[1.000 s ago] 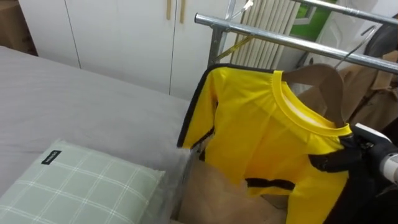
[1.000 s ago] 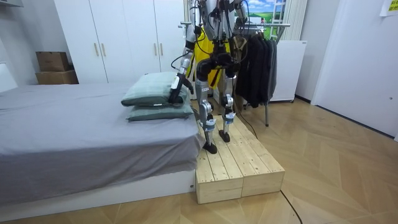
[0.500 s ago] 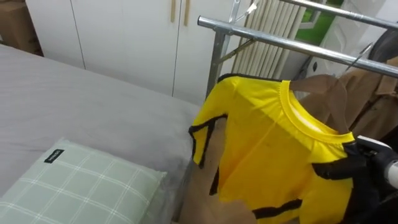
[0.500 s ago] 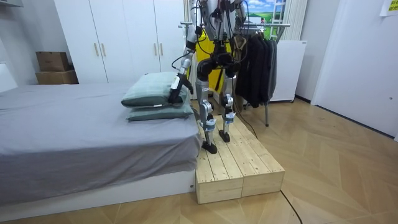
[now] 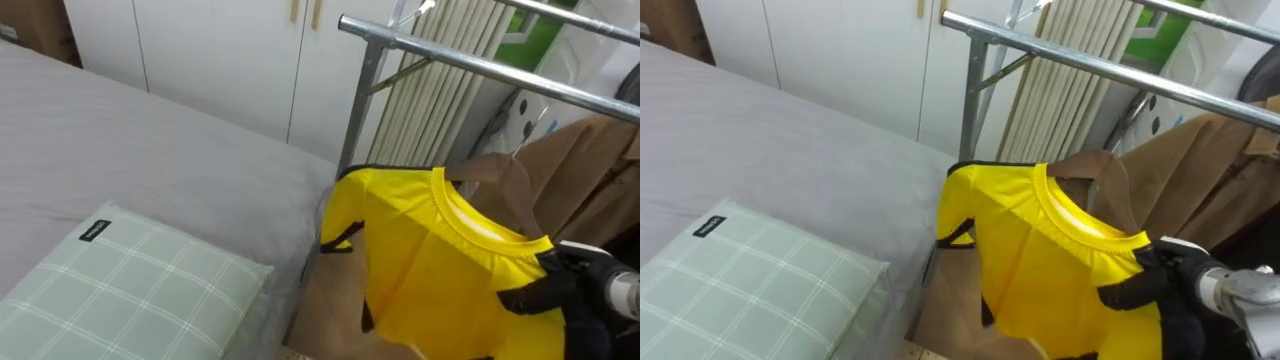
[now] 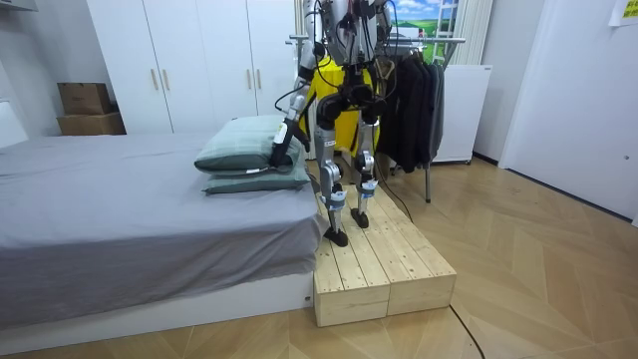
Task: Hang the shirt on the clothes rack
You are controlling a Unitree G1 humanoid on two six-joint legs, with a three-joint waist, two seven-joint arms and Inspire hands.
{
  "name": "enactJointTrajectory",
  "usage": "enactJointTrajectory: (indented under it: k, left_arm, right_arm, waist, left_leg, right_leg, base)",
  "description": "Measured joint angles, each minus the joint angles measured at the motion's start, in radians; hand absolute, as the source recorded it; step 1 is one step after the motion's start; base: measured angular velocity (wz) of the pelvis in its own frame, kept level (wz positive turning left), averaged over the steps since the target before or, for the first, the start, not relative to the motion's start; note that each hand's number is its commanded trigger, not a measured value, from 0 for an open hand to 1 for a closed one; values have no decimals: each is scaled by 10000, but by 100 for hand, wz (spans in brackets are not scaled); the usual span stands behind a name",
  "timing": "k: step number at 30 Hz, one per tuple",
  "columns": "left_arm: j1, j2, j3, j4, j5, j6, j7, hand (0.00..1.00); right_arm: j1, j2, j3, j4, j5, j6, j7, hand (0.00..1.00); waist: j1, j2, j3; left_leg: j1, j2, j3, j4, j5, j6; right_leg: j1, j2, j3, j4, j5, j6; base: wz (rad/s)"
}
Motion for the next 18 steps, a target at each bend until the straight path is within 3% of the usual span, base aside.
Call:
enactJointTrajectory:
  k: [3, 7, 10, 13, 18]
  left_arm:
    - [-118, 30, -53, 0, 6, -64, -19, 0]
    - [-403, 231, -1, -14, 4, -298, -92, 0]
    - [-495, 489, -85, -52, -44, -454, -155, 0]
    - [-495, 562, -164, -424, -48, -471, -162, 0]
    - [-380, 558, -211, -890, -33, -505, -161, 0]
  right_arm:
    - [-214, -72, 595, 105, -25, -2, 11, 100]
    - [-616, -70, 797, 107, -29, -9, 13, 100]
    - [-780, -71, 891, 105, 71, -68, 7, 100]
    - [-928, -71, 892, 105, 142, -89, -52, 100]
    - [-946, -73, 1062, 142, 102, -88, -168, 100]
  waist:
    - [236, -42, 20]
    - [388, -270, 111]
    - [483, -475, 101]
    - [538, -593, 151]
    - [917, -709, 131]
  left_leg:
    - [-105, -4, 5, 59, 1, 0]
    - [-525, 12, -182, 314, 1, -2]
    - [-766, 44, -371, 499, 15, -29]
    - [-993, 55, -566, 649, 13, -29]
    - [-1006, 61, -555, 640, 8, -35]
  right_leg:
    - [-142, -11, 0, 63, -7, -11]
    - [-385, -56, -170, 114, 9, -75]
    - [-454, -23, -232, 63, 25, -108]
    - [-460, -21, -395, -57, 102, -165]
    - [-478, -24, -427, -48, 120, -170]
  base:
    - [-4]
    - [11]
    - [17]
    - [16]
    - [1]
